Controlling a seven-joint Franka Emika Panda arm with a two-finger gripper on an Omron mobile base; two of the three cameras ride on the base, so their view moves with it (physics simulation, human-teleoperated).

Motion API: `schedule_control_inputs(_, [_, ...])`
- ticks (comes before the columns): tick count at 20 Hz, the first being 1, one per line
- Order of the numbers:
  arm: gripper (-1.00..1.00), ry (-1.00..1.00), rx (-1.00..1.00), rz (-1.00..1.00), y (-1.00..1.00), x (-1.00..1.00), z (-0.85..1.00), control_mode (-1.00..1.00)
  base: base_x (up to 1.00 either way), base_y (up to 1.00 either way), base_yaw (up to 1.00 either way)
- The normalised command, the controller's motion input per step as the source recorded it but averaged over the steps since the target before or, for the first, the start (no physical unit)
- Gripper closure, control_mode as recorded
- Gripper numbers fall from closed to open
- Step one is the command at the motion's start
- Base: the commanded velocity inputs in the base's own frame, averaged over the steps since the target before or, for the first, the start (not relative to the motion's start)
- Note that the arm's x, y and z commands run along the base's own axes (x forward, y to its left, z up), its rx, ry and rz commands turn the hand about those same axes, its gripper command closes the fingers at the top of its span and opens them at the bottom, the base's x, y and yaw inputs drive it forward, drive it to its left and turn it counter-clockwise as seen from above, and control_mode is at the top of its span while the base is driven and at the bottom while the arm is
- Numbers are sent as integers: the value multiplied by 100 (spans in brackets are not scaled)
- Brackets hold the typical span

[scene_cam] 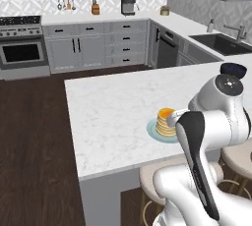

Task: Take the strawberry from the fridge and place it on top of the pancake, located on the dining counter.

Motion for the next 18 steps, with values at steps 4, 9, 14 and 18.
schedule_control_inputs(4, [100, 0, 0, 0, 0, 0, 0, 100, 36, 0, 0])
schedule_control_inputs(9, [100, 0, 0, 0, 0, 0, 0, 100, 0, 0, 0])
schedule_control_inputs(14, [100, 1, 0, 3, -3, 75, 0, -100, 8, 0, 0])
schedule_control_inputs(18, [100, 8, 2, 12, -31, 100, 0, -100, 0, 0, 0])
